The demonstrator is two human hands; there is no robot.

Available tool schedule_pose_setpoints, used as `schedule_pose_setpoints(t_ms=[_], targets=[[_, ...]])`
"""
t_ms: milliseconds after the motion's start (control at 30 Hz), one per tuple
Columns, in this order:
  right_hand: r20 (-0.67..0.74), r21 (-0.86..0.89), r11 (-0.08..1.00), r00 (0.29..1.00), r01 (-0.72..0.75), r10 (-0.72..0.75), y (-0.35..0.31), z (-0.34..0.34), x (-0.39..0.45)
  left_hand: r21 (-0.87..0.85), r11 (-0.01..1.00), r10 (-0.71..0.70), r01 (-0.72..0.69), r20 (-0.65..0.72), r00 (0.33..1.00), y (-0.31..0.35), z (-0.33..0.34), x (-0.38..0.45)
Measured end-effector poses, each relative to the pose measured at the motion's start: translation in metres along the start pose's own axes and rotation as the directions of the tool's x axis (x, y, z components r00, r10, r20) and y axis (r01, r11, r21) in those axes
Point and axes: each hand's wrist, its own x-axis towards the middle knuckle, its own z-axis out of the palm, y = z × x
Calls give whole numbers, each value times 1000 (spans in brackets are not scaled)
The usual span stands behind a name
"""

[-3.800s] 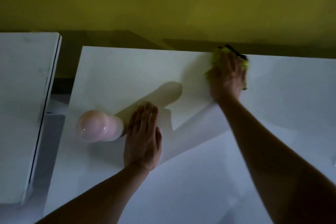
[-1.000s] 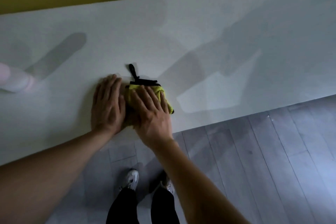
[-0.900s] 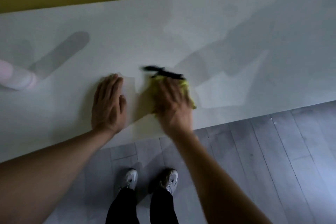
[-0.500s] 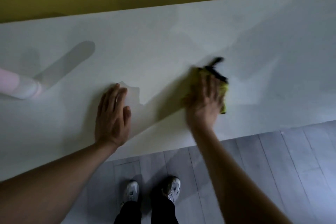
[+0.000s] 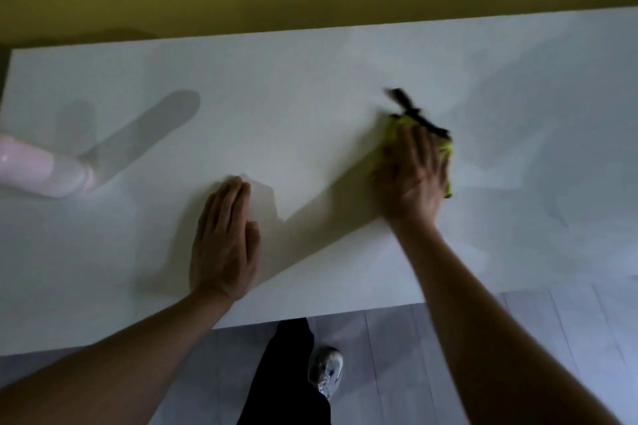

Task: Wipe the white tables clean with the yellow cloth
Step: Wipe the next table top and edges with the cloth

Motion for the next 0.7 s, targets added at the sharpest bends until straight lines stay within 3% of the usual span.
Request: schedule_pose_setpoints(t_ms=[100,167,233,333,400,500,600,700], targets=[[6,-19,961,961,-276,277,21,-5,34,6,1000,-6,6,19,1000,-1,3,1],[21,-25,922,922,-387,388,7,3,43,9,1000,-2,2,19,1000,0,3,2],[55,-54,955,954,-291,294,-24,13,38,14,1000,2,-2,16,1000,-1,3,2],[125,42,997,990,64,-69,-92,34,13,12,1000,2,-3,23,1000,0,3,3],[185,143,961,948,235,-259,-132,48,-2,25,1000,-14,13,26,1000,1,1,3],[225,185,903,878,388,-423,-143,56,2,28,1000,-12,12,5,1000,3,-2,3],[195,184,883,865,431,-463,-105,47,23,21,1000,-10,10,7,1000,3,-5,6],[74,111,963,964,247,-256,-50,29,60,23,1000,14,-13,-15,1000,-2,-9,32]])
